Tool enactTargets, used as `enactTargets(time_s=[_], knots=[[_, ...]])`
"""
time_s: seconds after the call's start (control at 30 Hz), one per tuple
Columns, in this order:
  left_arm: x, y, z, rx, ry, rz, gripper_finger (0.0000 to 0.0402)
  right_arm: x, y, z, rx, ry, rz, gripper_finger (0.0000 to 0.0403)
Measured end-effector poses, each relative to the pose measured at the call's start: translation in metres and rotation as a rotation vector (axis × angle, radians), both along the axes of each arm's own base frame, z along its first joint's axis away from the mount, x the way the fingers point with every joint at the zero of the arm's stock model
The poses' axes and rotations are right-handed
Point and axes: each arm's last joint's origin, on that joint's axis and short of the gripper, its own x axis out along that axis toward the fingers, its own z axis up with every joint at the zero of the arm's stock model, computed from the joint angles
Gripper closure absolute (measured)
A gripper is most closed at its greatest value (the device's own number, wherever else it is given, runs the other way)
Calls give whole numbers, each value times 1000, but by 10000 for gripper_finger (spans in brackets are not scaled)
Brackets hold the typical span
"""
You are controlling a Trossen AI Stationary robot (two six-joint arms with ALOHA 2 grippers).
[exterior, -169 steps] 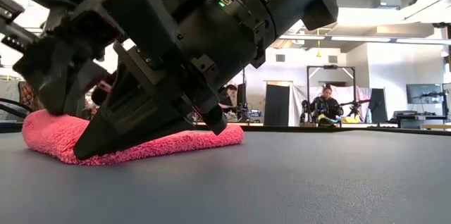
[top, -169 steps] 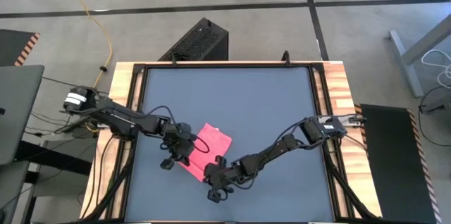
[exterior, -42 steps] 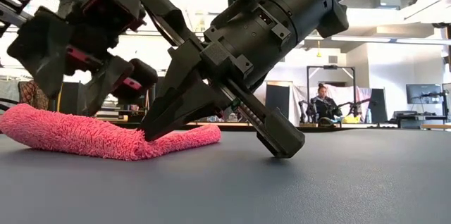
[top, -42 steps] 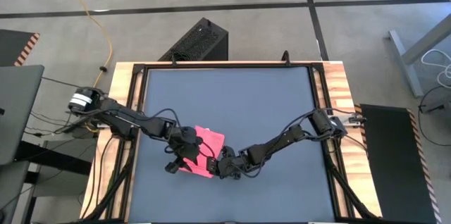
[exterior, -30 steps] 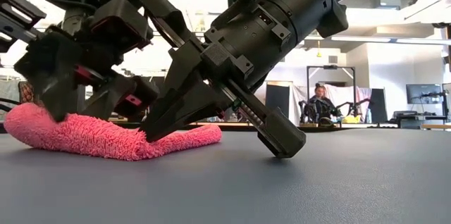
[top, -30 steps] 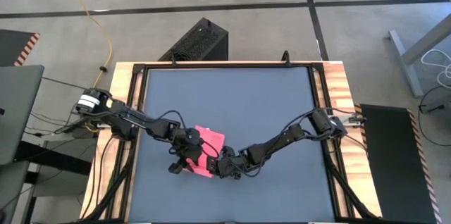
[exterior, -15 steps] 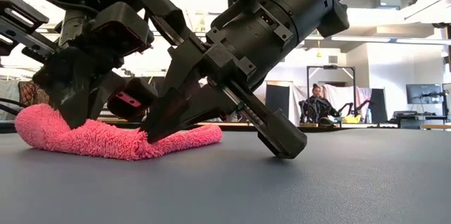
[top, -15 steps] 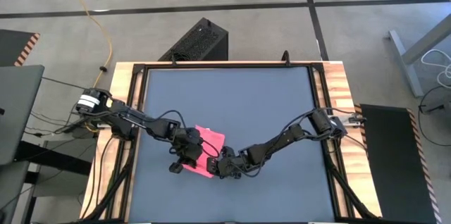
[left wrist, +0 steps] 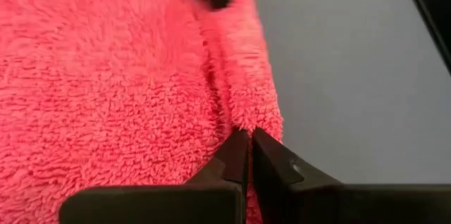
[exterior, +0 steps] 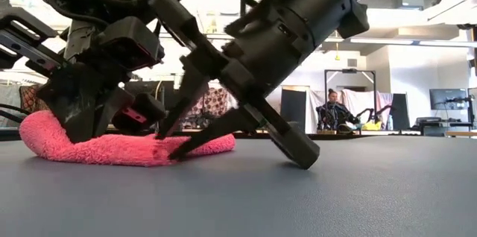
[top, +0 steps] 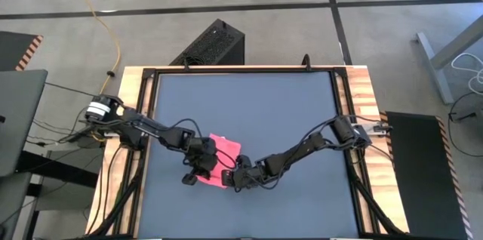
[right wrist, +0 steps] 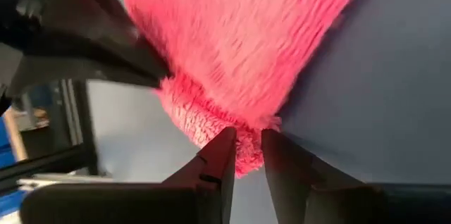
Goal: Roll towel
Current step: Roll the red microfiber cloth
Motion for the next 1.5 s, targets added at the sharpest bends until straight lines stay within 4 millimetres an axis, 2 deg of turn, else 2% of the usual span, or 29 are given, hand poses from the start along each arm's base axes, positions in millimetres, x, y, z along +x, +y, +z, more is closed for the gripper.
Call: enactTargets(time_s=[0.2,0.33,0.43,0.57,0.8,0.97,1.07,1.17,1.5], knots=[[1,7,-1,-16,10,12,401,-7,-2,17,-133,7,61,300],[0,10,-2,-16,24,11,401,-9,4,32,-218,-49,99,300],[-1,13,-2,-26,40,11,401,-9,14,45,-299,-128,160,300],[-1,17,-3,-33,47,20,401,-7,30,59,-492,-277,281,300],[-1,23,-3,-53,51,29,402,-4,26,58,-809,-262,457,290],[-1,24,-3,-61,54,28,401,-2,23,57,-912,-264,589,241],[-1,24,-3,-62,55,29,401,-1,24,50,-996,-256,699,208],[-1,24,-3,-62,59,29,401,0,25,47,-1071,-242,771,189],[-1,24,-3,-65,63,34,401,9,28,44,-1222,-191,946,192]])
